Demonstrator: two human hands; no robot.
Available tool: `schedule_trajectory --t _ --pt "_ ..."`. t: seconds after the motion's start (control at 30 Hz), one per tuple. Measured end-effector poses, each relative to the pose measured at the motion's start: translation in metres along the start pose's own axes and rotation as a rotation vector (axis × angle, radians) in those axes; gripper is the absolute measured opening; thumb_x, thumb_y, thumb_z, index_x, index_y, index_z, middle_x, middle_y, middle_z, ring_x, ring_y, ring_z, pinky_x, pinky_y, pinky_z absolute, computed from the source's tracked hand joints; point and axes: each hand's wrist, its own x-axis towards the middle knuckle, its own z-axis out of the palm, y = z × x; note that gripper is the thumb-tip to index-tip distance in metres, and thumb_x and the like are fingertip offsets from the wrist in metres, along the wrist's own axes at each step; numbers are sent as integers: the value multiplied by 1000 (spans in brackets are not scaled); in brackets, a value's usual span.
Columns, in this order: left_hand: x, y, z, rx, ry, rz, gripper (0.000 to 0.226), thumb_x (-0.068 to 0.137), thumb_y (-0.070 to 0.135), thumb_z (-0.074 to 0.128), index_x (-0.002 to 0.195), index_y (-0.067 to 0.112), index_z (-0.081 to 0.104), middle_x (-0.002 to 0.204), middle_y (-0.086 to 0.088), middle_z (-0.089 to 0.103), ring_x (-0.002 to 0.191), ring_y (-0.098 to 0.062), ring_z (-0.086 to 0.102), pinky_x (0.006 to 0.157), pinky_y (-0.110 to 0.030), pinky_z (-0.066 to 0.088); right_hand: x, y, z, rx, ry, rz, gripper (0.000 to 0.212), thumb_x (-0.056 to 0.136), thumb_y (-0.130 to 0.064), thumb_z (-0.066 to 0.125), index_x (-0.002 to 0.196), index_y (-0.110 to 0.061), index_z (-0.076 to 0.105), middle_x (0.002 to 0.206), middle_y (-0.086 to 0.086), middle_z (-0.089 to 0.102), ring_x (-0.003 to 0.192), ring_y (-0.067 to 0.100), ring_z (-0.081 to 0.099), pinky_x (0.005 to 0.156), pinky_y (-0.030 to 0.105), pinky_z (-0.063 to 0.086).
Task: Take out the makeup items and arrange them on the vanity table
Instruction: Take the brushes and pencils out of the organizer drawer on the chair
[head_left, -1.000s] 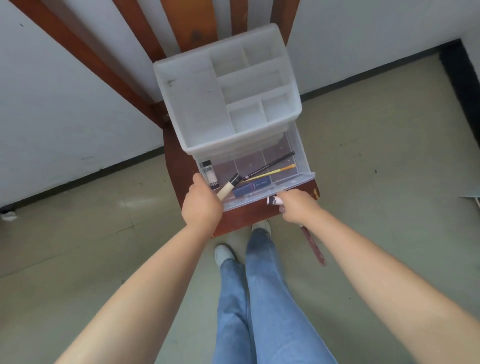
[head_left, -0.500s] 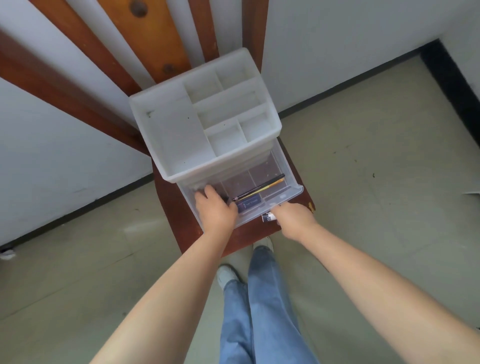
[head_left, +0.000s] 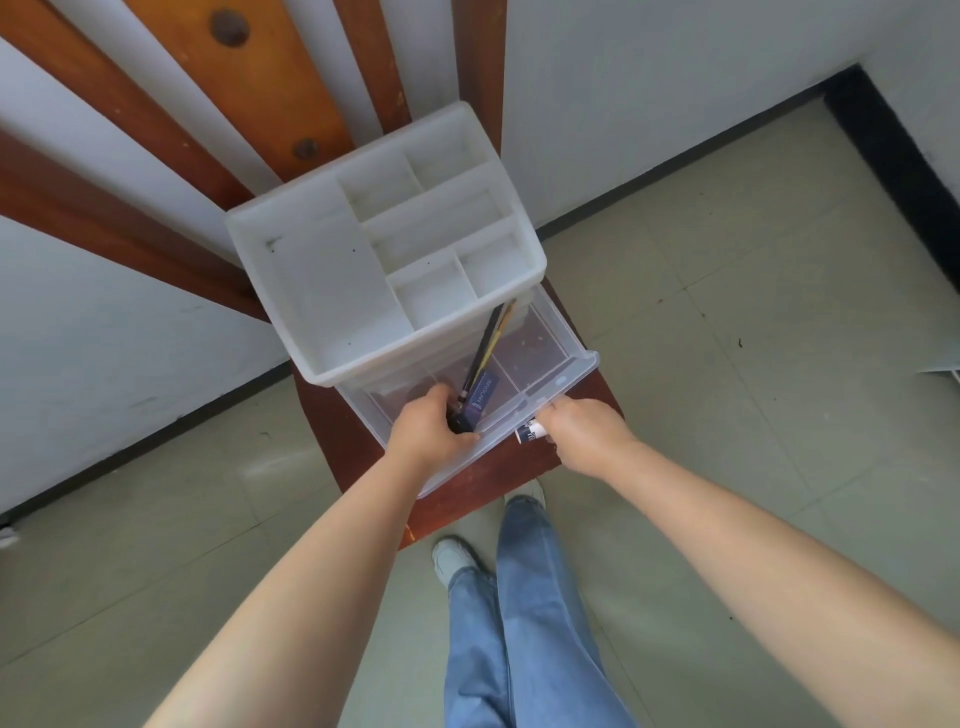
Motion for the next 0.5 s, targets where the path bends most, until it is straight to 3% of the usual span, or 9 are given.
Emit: schedule_trajectory --t 0.1,0.2,0.37,0.5 --pt "4 0 -4 10 -36 -10 24 73 24 70 79 20 47 76 6 51 65 -9 46 53 -21 35 0 0 0 11 16 13 31 84 0 52 113 -6 49 110 15 56 92 33 60 61 31 35" --pt "5 2 -4 31 -84 -7 27 74 24 67 64 27 42 64 8 47 58 -6 42 49 -19 33 1 0 1 36 17 15 36 83 1 52 117 -7 47 110 14 56 92 33 60 60 31 35" --pt "0 6 -5 27 -51 16 27 73 23 64 64 23 39 61 5 44 54 -10 39 47 -23 30 0 0 1 71 47 26 41 82 1 52 122 -8 45 113 13 56 93 32 60 59 29 34" --pt "3 23 -8 18 112 83 25 73 23 64 75 20 39 62 7 42 53 -9 39 45 -23 25 0 -2 2 51 59 30 44 82 0 53 124 -8 44 116 13 54 95 33 60 59 30 33"
